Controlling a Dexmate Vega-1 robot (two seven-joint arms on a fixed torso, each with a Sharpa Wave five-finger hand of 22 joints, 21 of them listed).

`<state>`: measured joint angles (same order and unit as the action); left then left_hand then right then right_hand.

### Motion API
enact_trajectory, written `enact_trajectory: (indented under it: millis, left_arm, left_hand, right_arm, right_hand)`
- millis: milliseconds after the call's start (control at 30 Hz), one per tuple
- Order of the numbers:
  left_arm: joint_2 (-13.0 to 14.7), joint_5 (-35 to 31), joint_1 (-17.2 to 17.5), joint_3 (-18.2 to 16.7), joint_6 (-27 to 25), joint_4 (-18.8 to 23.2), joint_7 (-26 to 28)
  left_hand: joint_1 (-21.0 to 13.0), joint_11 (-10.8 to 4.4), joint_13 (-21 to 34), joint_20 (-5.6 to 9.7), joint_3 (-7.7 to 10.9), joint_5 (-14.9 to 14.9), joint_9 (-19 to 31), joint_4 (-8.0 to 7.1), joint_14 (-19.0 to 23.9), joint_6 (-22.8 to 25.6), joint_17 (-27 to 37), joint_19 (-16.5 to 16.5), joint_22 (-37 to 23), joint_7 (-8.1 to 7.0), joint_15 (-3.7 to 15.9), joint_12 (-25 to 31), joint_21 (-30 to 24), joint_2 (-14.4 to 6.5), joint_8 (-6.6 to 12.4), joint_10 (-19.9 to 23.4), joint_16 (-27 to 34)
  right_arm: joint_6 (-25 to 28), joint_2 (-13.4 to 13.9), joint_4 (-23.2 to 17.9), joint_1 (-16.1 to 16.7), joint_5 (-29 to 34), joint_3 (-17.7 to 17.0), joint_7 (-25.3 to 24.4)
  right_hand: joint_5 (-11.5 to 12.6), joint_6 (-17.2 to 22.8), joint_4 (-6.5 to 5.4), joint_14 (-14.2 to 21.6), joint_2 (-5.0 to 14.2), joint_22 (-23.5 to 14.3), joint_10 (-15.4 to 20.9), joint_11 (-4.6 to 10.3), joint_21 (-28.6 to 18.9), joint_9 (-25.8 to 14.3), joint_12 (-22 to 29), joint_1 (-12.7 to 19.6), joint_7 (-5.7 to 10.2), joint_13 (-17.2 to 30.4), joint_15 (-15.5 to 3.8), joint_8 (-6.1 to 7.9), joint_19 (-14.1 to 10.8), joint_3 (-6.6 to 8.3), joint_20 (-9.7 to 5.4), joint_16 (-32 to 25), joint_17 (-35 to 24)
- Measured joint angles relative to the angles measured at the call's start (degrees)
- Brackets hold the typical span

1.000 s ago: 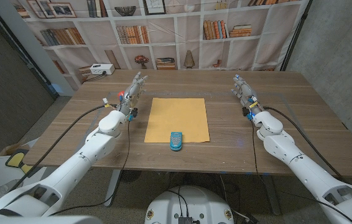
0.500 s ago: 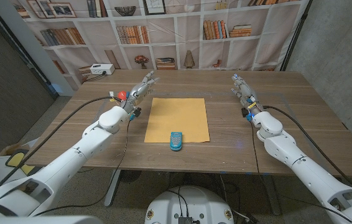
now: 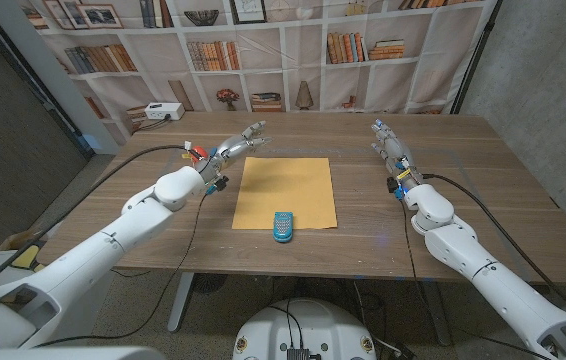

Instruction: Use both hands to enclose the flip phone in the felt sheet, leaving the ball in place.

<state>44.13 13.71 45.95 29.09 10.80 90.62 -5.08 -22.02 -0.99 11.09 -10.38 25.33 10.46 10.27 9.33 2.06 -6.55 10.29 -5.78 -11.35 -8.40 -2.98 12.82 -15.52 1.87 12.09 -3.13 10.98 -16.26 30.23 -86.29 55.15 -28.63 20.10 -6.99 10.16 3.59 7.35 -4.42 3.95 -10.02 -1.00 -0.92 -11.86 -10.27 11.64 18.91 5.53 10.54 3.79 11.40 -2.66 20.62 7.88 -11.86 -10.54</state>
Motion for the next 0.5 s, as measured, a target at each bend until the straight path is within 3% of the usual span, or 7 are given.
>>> enact_trajectory:
  millis: [233, 500]
  left_arm:
    - [4.4, -4.6, 0.5, 0.4, -2.3, 6.1, -1.3]
    - [8.7, -10.1, -0.2, 1.1, -6.2, 12.6, -4.4]
  left_hand:
    - [-2.9, 0.3, 0.2, 0.77, 0.51, 0.0, 0.2, 0.51, -0.8, 0.0, 0.0, 0.8, -0.3, 0.04, 0.23, 0.0, 0.0, -1.0, 0.0, -0.3, -0.2]
    - [-7.0, -1.19, 0.3, 1.5, 1.72, 0.0, 0.3, 1.0, -2.7, -0.5, 0.0, 1.5, -0.3, -0.1, 0.63, -0.3, 0.3, -2.0, -0.39, -1.1, -0.6]
  right_arm:
    - [-0.1, 0.3, -3.1, 2.5, 1.0, -0.5, -1.9]
    - [-0.7, 0.6, -6.1, 5.2, 2.0, -1.3, -3.9]
  right_hand:
    - [0.0, 0.0, 0.0, 0.1, 0.0, 0.0, 0.0, 0.0, 0.0, 0.0, 0.0, 0.0, 0.0, 0.0, 0.13, 0.0, 0.0, 0.0, 0.0, 0.0, 0.0]
    - [0.0, 0.0, 0.0, 0.2, 0.24, 0.0, 0.2, -0.21, 0.0, 0.0, 0.0, -0.2, 0.0, 0.0, 0.2, -0.43, 0.0, 0.0, 0.0, 0.0, 0.0]
